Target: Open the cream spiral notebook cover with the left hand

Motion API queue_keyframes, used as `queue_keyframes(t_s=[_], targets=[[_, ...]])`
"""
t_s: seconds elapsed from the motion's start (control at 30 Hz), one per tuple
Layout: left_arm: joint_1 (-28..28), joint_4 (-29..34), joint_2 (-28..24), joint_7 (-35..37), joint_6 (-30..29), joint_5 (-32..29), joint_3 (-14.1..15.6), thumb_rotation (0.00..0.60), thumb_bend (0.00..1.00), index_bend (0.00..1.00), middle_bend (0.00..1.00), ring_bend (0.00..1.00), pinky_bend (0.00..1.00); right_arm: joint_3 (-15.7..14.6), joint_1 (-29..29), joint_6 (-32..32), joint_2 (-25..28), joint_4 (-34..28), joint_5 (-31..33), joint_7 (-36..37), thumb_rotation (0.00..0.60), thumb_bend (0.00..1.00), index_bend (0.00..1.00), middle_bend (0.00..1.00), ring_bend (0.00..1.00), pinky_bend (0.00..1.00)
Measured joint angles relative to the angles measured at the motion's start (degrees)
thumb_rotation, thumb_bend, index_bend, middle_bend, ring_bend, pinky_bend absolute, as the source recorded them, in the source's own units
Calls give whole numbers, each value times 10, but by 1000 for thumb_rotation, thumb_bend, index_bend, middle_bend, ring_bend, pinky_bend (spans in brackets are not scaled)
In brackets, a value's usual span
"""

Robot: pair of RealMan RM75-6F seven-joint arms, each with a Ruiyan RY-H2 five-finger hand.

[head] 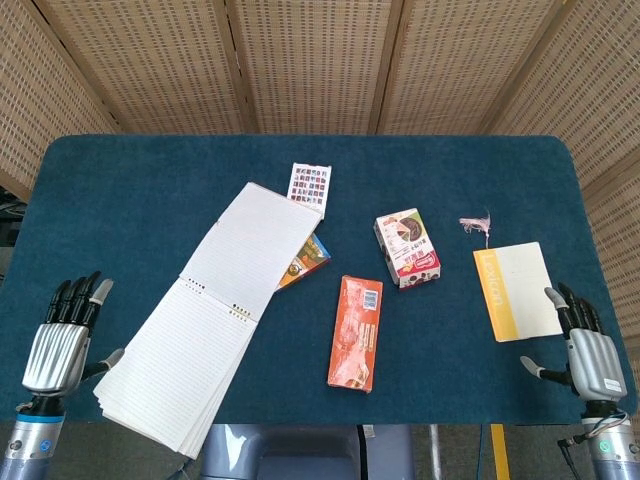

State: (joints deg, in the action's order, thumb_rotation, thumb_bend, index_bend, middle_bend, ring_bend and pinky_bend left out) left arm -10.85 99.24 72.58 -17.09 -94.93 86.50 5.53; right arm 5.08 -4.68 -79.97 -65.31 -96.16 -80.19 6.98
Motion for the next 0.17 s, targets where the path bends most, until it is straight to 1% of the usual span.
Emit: queue_keyframes(t_s=[0.1, 0.17], targets=[[12, -3, -4, 1, -12, 14, -3, 600, 26, 0, 0, 0, 0, 1, -1, 2, -1, 0, 3, 0, 600, 28, 0, 0, 0, 0], [14, -3, -5, -1, -10, 19, -4, 600, 26, 0, 0, 0, 0, 1, -1, 2, -1, -1, 3, -1, 600, 28, 0, 0, 0, 0]])
